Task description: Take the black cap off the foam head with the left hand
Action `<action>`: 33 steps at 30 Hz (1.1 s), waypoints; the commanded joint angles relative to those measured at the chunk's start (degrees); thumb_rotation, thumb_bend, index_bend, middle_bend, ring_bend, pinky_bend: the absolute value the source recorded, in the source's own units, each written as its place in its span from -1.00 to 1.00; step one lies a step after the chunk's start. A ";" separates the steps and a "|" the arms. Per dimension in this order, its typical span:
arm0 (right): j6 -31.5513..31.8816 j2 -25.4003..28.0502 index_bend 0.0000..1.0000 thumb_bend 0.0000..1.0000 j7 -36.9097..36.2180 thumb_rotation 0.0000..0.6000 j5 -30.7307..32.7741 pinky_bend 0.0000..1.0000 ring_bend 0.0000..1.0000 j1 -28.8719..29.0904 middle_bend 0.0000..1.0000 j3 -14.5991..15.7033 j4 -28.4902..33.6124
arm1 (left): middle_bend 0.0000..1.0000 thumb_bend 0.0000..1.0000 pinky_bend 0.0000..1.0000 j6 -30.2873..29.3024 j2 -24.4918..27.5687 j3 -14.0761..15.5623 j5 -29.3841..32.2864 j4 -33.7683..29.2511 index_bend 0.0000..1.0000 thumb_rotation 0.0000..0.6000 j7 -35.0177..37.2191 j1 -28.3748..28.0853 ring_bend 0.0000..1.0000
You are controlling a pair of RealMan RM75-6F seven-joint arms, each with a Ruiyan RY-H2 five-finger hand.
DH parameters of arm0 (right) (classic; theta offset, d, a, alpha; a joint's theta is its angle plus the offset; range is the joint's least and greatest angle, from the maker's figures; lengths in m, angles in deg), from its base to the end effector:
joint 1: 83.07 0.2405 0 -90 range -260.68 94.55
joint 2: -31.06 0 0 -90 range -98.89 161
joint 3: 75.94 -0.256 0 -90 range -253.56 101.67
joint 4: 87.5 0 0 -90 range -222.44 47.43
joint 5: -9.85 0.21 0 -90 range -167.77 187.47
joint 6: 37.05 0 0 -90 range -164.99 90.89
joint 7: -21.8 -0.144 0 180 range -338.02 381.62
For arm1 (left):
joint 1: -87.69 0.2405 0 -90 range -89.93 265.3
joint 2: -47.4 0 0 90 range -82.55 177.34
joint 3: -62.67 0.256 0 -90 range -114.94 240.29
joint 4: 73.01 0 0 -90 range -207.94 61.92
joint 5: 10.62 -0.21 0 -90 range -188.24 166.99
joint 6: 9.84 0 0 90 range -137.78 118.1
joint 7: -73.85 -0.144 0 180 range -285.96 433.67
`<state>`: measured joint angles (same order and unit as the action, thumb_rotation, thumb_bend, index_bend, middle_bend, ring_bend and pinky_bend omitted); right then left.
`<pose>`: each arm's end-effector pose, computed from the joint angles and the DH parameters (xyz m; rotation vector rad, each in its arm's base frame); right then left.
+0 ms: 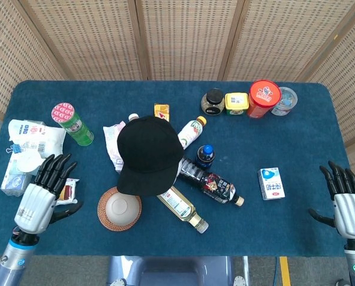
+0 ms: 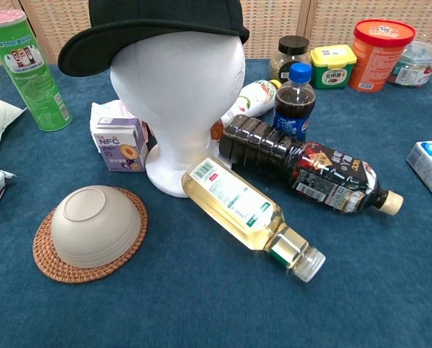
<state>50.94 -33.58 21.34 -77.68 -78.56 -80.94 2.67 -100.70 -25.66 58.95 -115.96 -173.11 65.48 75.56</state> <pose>-0.3090 -0.1869 0.1702 1.3584 -0.8145 0.9579 -0.1922 0.1962 0.1132 -1.5762 -0.6609 -1.3929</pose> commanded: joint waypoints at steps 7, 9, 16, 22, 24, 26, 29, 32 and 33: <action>-0.87 -0.06 -0.96 -1.00 0.66 1.00 0.48 -1.00 -1.00 0.23 -1.00 0.08 0.24 | -1.00 -0.90 -1.00 5.39 -8.72 -3.11 -2.58 -2.36 -1.00 1.00 -4.56 -6.48 -1.00; -1.02 -0.05 -0.96 -1.00 0.62 1.00 0.53 -1.00 -1.00 0.28 -1.00 0.10 0.23 | -1.00 -0.90 -1.00 6.38 -10.09 -3.33 -2.44 -2.12 -1.00 1.00 -5.39 -7.34 -1.00; -1.37 0.09 -0.96 -1.00 0.12 1.00 0.80 -1.00 -1.00 0.36 -1.00 0.06 0.17 | -1.00 -0.88 -1.00 9.27 -13.80 -4.50 -1.10 -1.95 -1.00 1.00 -8.94 -9.79 -1.00; -1.86 0.34 -0.95 -1.00 -0.98 1.00 1.00 -1.00 -1.00 0.52 -1.00 0.03 0.17 | -0.96 -0.78 -0.87 10.89 -16.72 -5.94 0.57 -0.18 -0.89 1.00 -11.36 -11.83 -1.00; -2.09 0.40 -0.95 -1.00 -1.20 1.00 1.09 -1.00 -1.00 0.59 -1.00 0.04 0.13 | -0.84 -0.76 -0.75 10.13 -18.10 -6.29 0.55 1.36 -0.79 1.00 -12.03 -12.12 -0.98; -2.22 0.41 -0.95 -1.00 -1.33 1.00 1.13 -1.00 -1.00 0.65 -1.00 0.05 0.11 | -0.74 -0.75 -0.66 9.48 -18.90 -6.41 0.41 2.42 -0.72 1.00 -11.83 -12.38 -0.93; -2.36 0.46 -0.95 -1.00 -1.54 1.00 1.25 -1.00 -1.00 0.70 -1.00 0.02 0.11 | -0.55 -0.68 -0.45 7.03 -20.26 -6.54 -0.73 4.66 -0.58 1.00 -9.85 -12.71 -0.81; -2.62 0.45 -0.95 -1.00 -1.68 1.00 1.31 -1.00 -1.00 0.79 -1.00 0.06 0.12 | -0.48 -0.61 -0.35 5.73 -20.99 -6.56 -1.15 6.47 -0.48 1.00 -9.62 -12.86 -0.75; -2.73 0.46 -0.95 -1.00 -1.76 1.00 1.29 -1.00 -1.00 0.83 -1.00 0.11 0.15 | -0.44 -0.60 -0.33 5.51 -21.13 -6.62 -1.15 6.72 -0.43 1.00 -9.58 -12.95 -0.73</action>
<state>48.26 -33.13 19.63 -76.38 -77.76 -80.86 2.80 -94.85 -46.43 52.42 -116.88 -166.81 55.69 62.78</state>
